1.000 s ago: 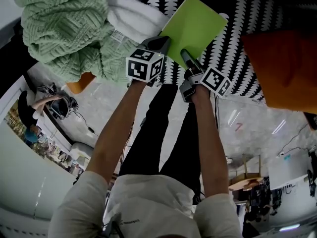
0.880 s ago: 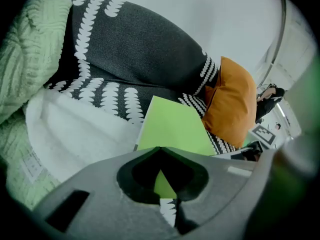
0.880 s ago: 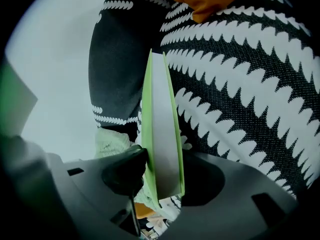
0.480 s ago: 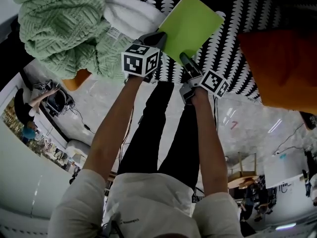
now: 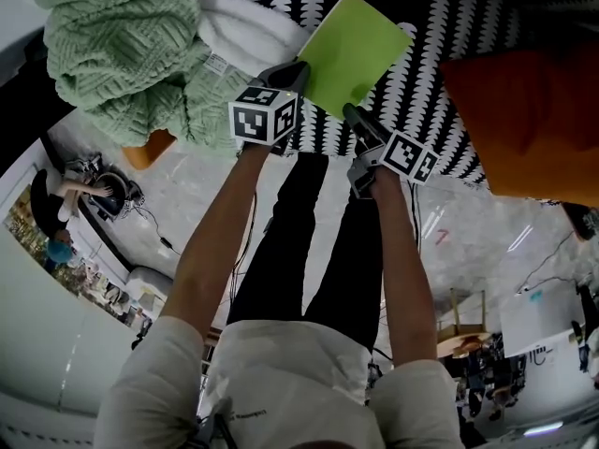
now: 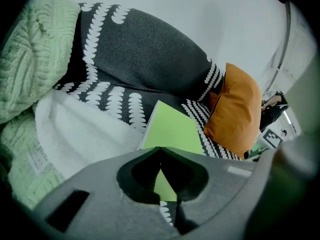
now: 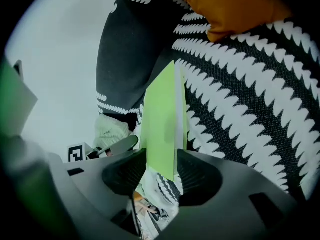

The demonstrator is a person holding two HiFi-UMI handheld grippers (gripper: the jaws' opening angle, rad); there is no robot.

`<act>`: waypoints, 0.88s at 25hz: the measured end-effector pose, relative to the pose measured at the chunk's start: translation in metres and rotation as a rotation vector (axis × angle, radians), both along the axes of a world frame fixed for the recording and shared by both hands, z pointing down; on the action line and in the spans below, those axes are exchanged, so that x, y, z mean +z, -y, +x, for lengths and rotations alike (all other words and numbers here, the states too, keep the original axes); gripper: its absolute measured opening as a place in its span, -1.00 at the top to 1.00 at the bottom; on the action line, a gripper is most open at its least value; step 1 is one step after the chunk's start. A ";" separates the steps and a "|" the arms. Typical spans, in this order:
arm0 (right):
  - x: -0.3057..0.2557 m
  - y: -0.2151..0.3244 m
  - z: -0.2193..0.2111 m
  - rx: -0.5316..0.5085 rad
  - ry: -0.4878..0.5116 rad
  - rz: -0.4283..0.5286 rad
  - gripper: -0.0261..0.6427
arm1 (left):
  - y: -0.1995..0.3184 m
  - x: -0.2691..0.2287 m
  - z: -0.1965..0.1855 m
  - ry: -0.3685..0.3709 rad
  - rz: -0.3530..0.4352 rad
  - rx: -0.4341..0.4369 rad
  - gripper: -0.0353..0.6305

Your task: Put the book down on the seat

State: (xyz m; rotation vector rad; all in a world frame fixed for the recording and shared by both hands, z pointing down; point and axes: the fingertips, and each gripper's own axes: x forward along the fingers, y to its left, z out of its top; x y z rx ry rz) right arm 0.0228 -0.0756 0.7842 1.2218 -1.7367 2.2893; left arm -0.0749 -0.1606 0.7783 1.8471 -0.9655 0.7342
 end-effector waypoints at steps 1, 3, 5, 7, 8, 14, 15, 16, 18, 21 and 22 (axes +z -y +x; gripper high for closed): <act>-0.003 0.002 0.002 0.001 -0.003 0.004 0.37 | 0.000 -0.003 0.000 -0.002 0.000 -0.002 0.87; -0.010 0.005 0.007 0.005 -0.011 0.009 0.37 | -0.002 -0.011 0.000 -0.003 0.000 0.000 0.87; -0.019 0.006 0.010 0.007 -0.017 0.016 0.37 | -0.007 -0.020 0.000 0.002 -0.003 0.008 0.87; -0.029 0.008 0.011 -0.012 -0.027 0.032 0.37 | -0.011 -0.029 0.000 0.013 -0.011 0.017 0.87; -0.035 0.009 0.011 -0.033 -0.038 0.044 0.37 | -0.013 -0.035 0.000 0.015 -0.016 0.018 0.87; -0.090 0.008 0.023 -0.199 -0.168 0.136 0.37 | -0.022 -0.097 0.003 0.008 -0.001 0.067 0.87; -0.102 0.011 0.025 -0.217 -0.187 0.170 0.37 | -0.023 -0.106 0.002 0.010 0.004 0.077 0.87; -0.114 0.014 0.027 -0.234 -0.203 0.211 0.37 | -0.023 -0.114 0.002 0.012 0.008 0.084 0.87; -0.138 0.017 0.033 -0.266 -0.232 0.286 0.37 | -0.027 -0.131 0.003 0.018 0.012 0.097 0.87; -0.165 0.017 0.035 -0.323 -0.294 0.347 0.37 | -0.031 -0.158 0.001 0.033 0.037 0.129 0.87; -0.172 0.016 0.034 -0.345 -0.317 0.361 0.37 | -0.031 -0.167 0.000 0.042 0.054 0.143 0.87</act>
